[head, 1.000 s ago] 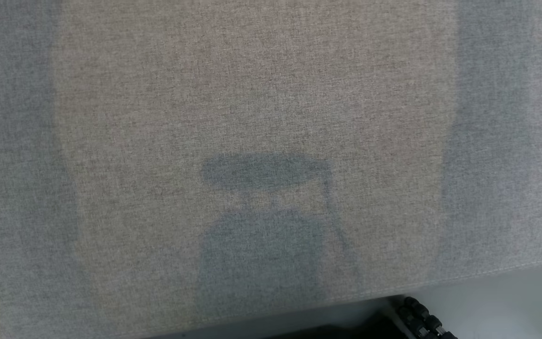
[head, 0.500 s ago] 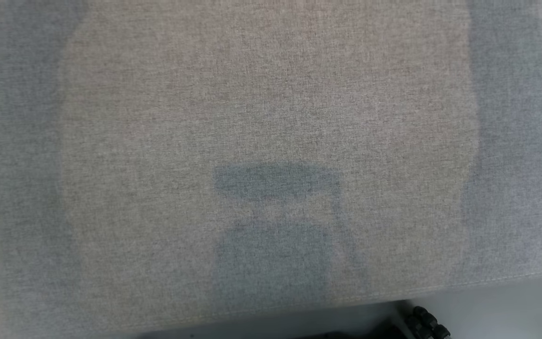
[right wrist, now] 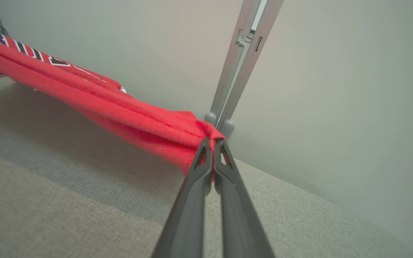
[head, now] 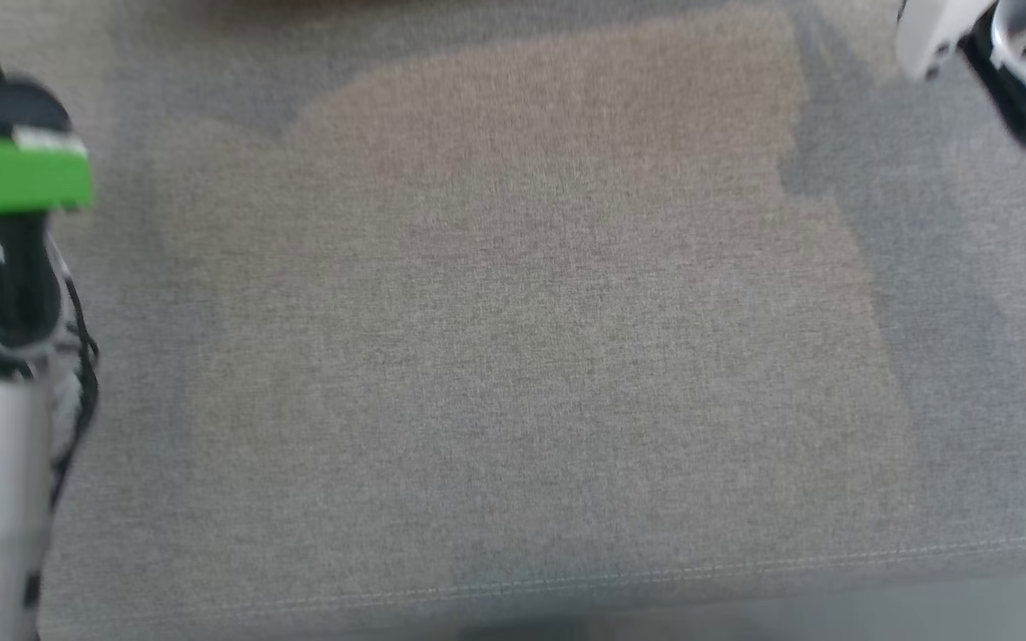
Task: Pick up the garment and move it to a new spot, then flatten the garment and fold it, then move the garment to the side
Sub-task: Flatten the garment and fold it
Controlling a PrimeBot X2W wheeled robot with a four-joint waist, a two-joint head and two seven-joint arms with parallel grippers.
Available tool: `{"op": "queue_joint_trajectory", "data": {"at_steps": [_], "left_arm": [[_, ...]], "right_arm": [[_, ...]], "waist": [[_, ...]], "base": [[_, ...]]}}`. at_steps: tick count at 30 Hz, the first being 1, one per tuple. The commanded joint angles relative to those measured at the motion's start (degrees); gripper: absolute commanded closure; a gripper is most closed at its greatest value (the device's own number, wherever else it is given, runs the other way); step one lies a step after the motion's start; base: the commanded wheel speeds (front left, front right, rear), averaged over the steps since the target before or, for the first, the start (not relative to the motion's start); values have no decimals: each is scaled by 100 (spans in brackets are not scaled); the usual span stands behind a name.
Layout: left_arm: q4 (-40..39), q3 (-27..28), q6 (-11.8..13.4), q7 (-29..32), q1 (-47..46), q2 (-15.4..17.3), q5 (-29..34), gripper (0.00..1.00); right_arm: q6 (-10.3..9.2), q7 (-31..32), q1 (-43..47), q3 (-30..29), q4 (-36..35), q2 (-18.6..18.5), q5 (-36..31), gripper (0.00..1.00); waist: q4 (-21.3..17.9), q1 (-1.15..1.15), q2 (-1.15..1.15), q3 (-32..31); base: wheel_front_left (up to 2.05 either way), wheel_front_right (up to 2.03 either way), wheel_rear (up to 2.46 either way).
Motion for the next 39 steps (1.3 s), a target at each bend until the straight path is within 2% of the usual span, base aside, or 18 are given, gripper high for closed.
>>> {"op": "queue_joint_trajectory", "data": {"at_steps": [1,5,11,17,25,26,32,39], "left_arm": [[-74,30,67,-30,309,-12,36,100],[-334,44,239,-64,1378,-199,2,100],[-679,39,555,-104,2775,-437,269,100],[-731,-14,810,-108,3655,-663,675,100],[-697,96,910,-110,4369,-1040,1116,100],[-697,96,910,-110,4369,-1040,1116,100],[-695,240,847,-111,4734,-1132,1351,100],[-785,275,740,-110,4755,-1142,1545,100]], "right_arm": [[-9,71,242,79,-88,-125,104,100],[-10,287,904,318,-534,-518,376,100],[-10,567,1913,501,-1230,-1093,580,100],[-12,782,2836,105,-1494,-1317,658,100],[-13,826,4155,-1157,-1792,-920,420,100],[-13,826,4155,-1157,-1792,-920,420,100],[-13,948,5256,-2306,-2252,-301,12,100],[-11,1206,5893,-2985,-3103,291,-414,100]], "waist": [[114,0,0,-620],[130,0,0,-1006],[147,0,0,-1454],[194,0,0,-1787],[267,0,0,-2086],[267,0,0,-2086],[296,0,0,-2189],[237,0,0,-2191]], "base": [[0,0,0],[0,0,0],[0,0,0],[0,0,0],[0,0,0],[0,0,0],[0,0,0],[0,0,0]]}}
